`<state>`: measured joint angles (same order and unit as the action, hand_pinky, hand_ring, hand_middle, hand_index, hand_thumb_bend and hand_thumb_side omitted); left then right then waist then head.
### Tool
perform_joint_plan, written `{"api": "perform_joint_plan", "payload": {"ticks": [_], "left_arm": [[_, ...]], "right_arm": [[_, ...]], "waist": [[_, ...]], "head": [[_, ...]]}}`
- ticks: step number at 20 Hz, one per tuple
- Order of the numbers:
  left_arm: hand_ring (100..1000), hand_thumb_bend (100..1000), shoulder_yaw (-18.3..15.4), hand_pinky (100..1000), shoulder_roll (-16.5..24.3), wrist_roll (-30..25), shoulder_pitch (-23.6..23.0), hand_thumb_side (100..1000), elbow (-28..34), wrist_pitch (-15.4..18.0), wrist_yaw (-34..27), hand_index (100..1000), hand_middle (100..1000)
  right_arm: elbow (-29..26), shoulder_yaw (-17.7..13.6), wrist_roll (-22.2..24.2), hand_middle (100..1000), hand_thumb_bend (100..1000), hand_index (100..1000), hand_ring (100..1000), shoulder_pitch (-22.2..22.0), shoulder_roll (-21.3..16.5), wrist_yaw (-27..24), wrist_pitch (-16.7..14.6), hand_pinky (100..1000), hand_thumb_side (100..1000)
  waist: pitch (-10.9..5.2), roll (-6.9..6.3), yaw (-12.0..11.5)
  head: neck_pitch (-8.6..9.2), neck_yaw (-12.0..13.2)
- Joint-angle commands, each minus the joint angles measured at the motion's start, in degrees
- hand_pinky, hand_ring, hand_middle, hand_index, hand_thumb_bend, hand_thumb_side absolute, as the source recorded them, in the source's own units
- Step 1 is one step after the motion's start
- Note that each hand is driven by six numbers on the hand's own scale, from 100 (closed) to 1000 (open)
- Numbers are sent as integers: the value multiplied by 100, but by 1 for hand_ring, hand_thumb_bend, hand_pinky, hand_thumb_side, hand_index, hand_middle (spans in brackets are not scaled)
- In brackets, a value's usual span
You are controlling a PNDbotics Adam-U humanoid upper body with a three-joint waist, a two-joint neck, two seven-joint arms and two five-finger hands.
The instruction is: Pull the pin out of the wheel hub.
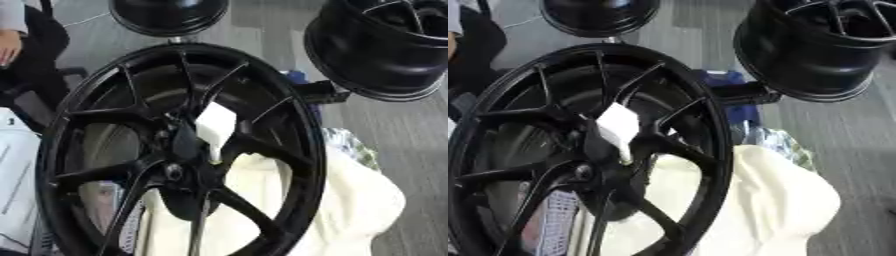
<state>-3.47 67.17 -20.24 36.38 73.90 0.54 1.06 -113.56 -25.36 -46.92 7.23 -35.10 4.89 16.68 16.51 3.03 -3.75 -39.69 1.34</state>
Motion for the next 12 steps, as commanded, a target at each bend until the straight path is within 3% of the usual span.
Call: {"api": "perform_joint_plan", "payload": {"ticks": [1, 3, 4, 5, 6, 8, 12], "left_arm": [[802, 107, -113, 833, 214, 23, 97, 366, 98, -42, -28, 840, 703], [807, 109, -111, 835, 212, 24, 94, 361, 102, -53, -26, 842, 713], [833, 120, -108, 847, 210, 21, 92, 330, 104, -57, -22, 870, 767], [894, 160, -103, 887, 207, 15, 91, 137, 112, -49, -13, 924, 864], [913, 195, -93, 901, 204, -5, 91, 100, 132, -8, 17, 940, 891], [884, 288, -78, 888, 192, -62, 91, 100, 162, 72, 85, 919, 834], [871, 306, -83, 882, 187, -55, 109, 100, 231, 119, 197, 894, 805]], "right_arm": [[-103, -36, -505, 681, 304, 842, 627, 26, -254, 52, 524, 467, 304], [-103, -36, -505, 681, 304, 842, 627, 24, -258, 60, 524, 467, 305], [-103, -36, -505, 681, 303, 842, 627, 21, -258, 62, 525, 467, 306], [-103, -38, -505, 680, 303, 842, 627, 19, -258, 63, 524, 467, 306], [-103, -40, -505, 680, 302, 842, 626, 21, -257, 65, 523, 467, 307], [-103, -40, -505, 680, 301, 842, 626, 22, -253, 65, 518, 467, 307], [-103, -36, -505, 680, 305, 841, 626, 20, -254, 72, 512, 467, 306]], "waist": [[-133, -33, -4], [-138, -34, 0], [-142, -35, 2], [-146, -36, 3], [-149, -38, 4], [-153, -40, 4], [-165, -42, 8]], "head": [[43, 3], [43, -1], [41, 0], [40, 3], [44, 6], [44, 4], [42, 3]]}}
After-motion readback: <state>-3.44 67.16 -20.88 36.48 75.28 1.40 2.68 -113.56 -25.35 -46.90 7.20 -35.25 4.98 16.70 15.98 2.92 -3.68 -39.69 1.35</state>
